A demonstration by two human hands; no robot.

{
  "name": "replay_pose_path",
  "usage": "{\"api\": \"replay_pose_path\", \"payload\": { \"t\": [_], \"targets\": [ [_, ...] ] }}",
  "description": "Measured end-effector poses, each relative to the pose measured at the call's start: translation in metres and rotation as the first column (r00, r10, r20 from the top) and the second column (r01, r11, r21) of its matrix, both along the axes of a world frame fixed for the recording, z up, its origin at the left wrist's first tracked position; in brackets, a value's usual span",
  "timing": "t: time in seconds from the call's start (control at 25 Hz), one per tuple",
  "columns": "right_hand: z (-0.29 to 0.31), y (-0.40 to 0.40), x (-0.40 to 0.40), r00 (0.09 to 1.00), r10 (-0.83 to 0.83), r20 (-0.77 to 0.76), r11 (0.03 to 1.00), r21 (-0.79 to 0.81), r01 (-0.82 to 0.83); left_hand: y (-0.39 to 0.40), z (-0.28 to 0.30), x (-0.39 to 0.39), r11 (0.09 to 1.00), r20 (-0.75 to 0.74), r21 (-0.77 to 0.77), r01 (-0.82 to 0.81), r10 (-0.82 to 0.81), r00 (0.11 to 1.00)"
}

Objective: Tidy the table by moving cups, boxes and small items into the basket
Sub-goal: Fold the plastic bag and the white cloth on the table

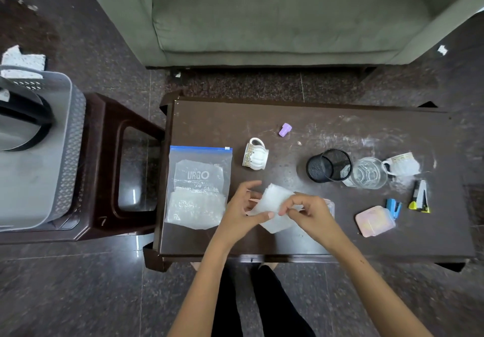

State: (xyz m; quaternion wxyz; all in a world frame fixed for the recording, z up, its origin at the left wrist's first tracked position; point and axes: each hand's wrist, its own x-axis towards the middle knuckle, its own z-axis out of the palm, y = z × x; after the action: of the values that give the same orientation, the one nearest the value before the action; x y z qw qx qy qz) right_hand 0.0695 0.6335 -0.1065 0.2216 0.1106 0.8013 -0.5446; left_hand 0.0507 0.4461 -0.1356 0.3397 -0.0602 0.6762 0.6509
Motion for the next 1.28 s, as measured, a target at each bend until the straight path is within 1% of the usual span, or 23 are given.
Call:
{"api": "replay_pose_path", "payload": {
  "t": [0.08, 0.16, 0.24, 0.32, 0.36, 0.44, 0.52, 0.56, 0.64, 0.72, 0.8, 0.84, 0.88, 1.0, 1.12, 1.28],
  "targets": [
    [-0.002, 0.002, -0.003, 1.000, 0.001, -0.004, 1.000, 0.009, -0.001, 0.006, 0.000, -0.003, 0.999, 0.016, -0.036, 0.024, -0.023, 1.000],
    [-0.003, 0.005, -0.006, 0.996, -0.087, -0.010, 0.995, -0.040, 0.086, 0.011, 0.001, 0.000, 0.997, 0.018, -0.079, -0.012, 0.013, 1.000],
    [-0.002, 0.003, -0.005, 0.973, -0.231, 0.029, 0.958, -0.166, 0.232, 0.016, 0.003, 0.003, 0.988, 0.063, -0.051, -0.143, 0.146, 0.987],
    [-0.005, 0.001, 0.001, 0.944, -0.309, 0.115, 0.920, -0.217, 0.328, 0.020, 0.006, 0.005, 0.957, 0.131, -0.013, -0.290, 0.289, 0.948],
    [-0.007, 0.000, 0.006, 0.937, -0.310, 0.161, 0.915, -0.216, 0.340, 0.021, 0.008, 0.007, 0.934, 0.171, 0.000, -0.358, 0.352, 0.920],
    [-0.016, -0.001, 0.016, 0.936, -0.258, 0.240, 0.934, -0.186, 0.305, 0.023, 0.011, 0.010, 0.887, 0.246, 0.042, -0.460, 0.437, 0.865],
    [-0.021, -0.003, 0.024, 0.944, -0.211, 0.254, 0.953, -0.162, 0.256, 0.024, 0.014, 0.011, 0.848, 0.298, 0.069, -0.526, 0.486, 0.822],
    [-0.021, -0.005, 0.026, 0.942, -0.224, 0.248, 0.949, -0.164, 0.269, 0.024, 0.014, 0.012, 0.831, 0.315, 0.074, -0.551, 0.505, 0.803],
    [-0.018, -0.007, 0.025, 0.905, -0.318, 0.283, 0.898, -0.215, 0.383, 0.020, 0.015, 0.010, 0.799, 0.330, 0.081, -0.596, 0.543, 0.772],
    [-0.014, -0.007, 0.020, 0.840, -0.407, 0.359, 0.812, -0.280, 0.513, 0.013, 0.015, 0.008, 0.778, 0.332, 0.086, -0.622, 0.566, 0.754],
    [-0.012, -0.005, 0.013, 0.791, -0.437, 0.428, 0.736, -0.335, 0.588, 0.007, 0.016, 0.007, 0.792, 0.337, 0.075, -0.606, 0.552, 0.763],
    [-0.010, -0.006, 0.010, 0.787, -0.427, 0.445, 0.718, -0.362, 0.594, 0.006, 0.017, 0.008, 0.809, 0.335, 0.070, -0.583, 0.532, 0.778],
    [-0.009, -0.006, 0.007, 0.796, -0.408, 0.446, 0.720, -0.379, 0.582, 0.005, 0.017, 0.009, 0.826, 0.329, 0.073, -0.559, 0.509, 0.795],
    [-0.005, -0.006, 0.005, 0.835, -0.358, 0.419, 0.785, -0.349, 0.512, 0.000, 0.020, 0.011, 0.866, 0.323, 0.071, -0.495, 0.450, 0.833],
    [-0.004, 0.001, 0.004, 0.868, -0.293, 0.400, 0.839, -0.329, 0.434, -0.012, 0.020, 0.009, 0.915, 0.300, 0.030, -0.403, 0.376, 0.877],
    [-0.001, 0.007, 0.001, 0.875, -0.217, 0.433, 0.851, -0.356, 0.387, -0.019, 0.019, 0.003, 0.958, 0.242, 0.030, -0.284, 0.269, 0.932]
  ]
}}
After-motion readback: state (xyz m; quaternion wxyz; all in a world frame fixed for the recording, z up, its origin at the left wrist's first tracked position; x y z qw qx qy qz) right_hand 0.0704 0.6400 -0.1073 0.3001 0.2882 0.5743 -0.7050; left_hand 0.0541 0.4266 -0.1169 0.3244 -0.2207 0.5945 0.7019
